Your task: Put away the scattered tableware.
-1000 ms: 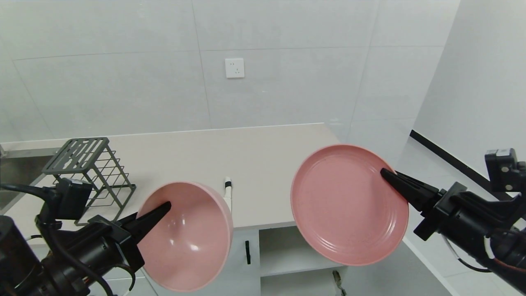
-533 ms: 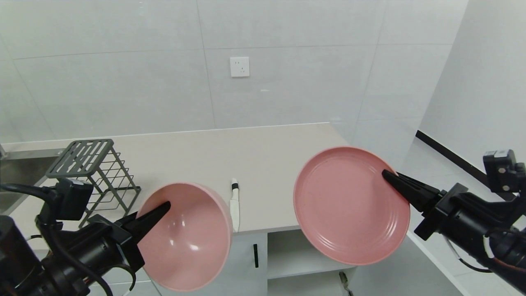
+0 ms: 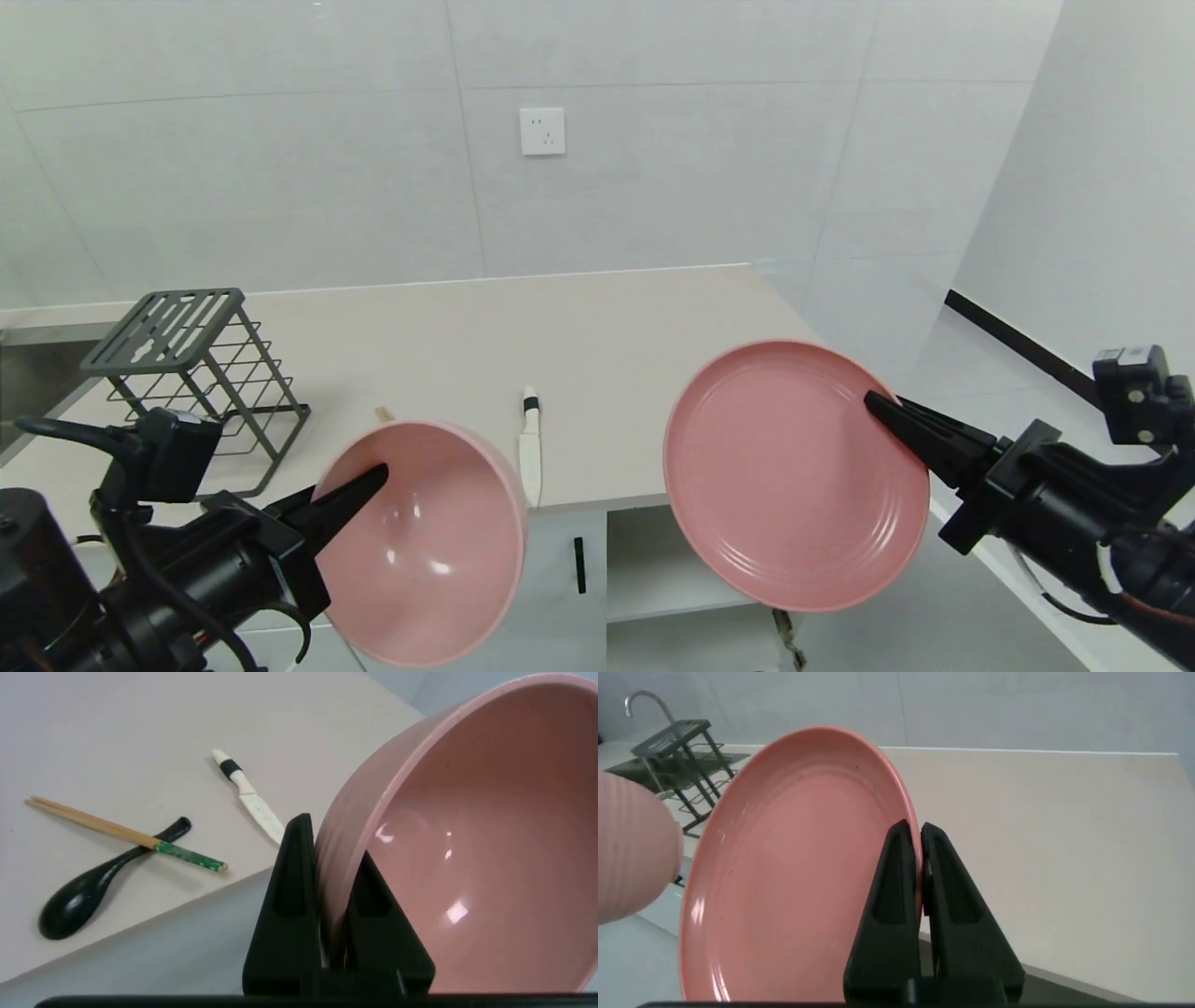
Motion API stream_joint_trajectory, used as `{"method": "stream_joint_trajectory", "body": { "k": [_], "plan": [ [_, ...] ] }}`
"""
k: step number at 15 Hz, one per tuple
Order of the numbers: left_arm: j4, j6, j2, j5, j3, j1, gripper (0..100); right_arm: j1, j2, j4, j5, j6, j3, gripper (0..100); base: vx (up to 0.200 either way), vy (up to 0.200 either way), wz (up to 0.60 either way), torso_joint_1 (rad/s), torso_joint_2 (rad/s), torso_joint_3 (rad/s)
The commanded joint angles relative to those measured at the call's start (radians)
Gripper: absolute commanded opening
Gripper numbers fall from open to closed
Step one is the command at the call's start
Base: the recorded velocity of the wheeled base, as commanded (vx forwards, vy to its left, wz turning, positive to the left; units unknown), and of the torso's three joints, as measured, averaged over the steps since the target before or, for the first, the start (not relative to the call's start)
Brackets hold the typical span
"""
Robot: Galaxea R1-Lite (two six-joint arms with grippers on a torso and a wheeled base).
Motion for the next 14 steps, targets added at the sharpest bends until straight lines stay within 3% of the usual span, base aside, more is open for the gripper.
{"method": "stream_joint_trajectory", "body": {
  "k": [1,3,6,14],
  "plan": [
    [-0.001,0.0,0.003,0.0,0.0,0.0,0,0.0,0.002,-0.001,0.001,0.0,0.0,0,0.0,0.0,0.0,-0.212,0.42,0.193],
    [0.001,0.0,0.0,0.0,0.0,0.0,0,0.0,0.002,-0.001,0.001,-0.002,0.002,0,0.0,0.0,0.0,-0.254,0.5,0.241],
    [0.007,0.035,-0.005,0.001,0.0,0.0,0,0.002,0.0,-0.001,0.001,-0.003,0.003,0,0.0,0.0,0.0,-0.276,0.55,0.274],
    [0.008,0.037,-0.015,0.001,0.0,-0.017,0,0.002,0.003,-0.001,0.001,-0.005,0.011,0,0.0,0.0,0.0,-0.266,0.53,0.257]
  ]
}}
